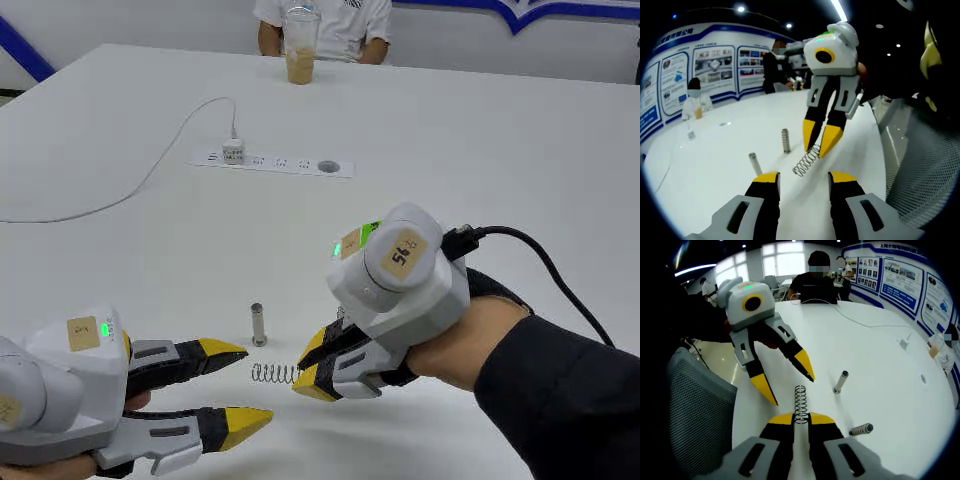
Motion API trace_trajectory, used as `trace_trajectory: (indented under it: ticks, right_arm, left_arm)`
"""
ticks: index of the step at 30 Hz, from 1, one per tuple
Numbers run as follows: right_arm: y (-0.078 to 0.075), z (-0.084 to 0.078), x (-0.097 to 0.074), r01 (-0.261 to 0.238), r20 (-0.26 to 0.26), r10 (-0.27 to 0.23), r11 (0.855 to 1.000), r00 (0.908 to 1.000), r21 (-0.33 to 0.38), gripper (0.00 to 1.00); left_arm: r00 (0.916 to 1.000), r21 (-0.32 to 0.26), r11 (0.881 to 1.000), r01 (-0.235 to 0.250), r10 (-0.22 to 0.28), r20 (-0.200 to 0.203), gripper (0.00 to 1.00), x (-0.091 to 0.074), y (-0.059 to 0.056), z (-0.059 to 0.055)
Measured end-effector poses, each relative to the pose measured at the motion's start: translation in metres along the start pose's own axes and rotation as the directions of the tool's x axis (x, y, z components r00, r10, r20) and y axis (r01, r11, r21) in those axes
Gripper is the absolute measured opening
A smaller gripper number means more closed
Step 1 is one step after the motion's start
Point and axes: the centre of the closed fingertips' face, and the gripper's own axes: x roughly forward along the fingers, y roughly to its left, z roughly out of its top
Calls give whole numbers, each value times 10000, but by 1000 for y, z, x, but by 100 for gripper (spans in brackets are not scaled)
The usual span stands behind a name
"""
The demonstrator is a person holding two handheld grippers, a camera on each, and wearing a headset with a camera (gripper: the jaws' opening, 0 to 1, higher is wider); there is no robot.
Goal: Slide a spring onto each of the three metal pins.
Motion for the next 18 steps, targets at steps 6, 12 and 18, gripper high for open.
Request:
trace_trajectory:
  ticks: [6, 12, 18]
  right_arm:
    - [7, -4, -1, -364, -189, 361, 9992, 9992, -169, 12]
    - [13, -7, -1, -663, -381, 653, 9975, 9971, -239, 12]
    - [17, -10, -1, -873, -548, 857, 9958, 9948, -277, 12]
  left_arm:
    - [9996, 213, 9994, 268, -268, -42, 34, 3, -6, 0]
    - [9984, 517, 9973, 527, -516, -210, 30, 5, -12, -3]
    - [9972, 860, 9937, 725, -705, -267, 22, 6, -17, -3]
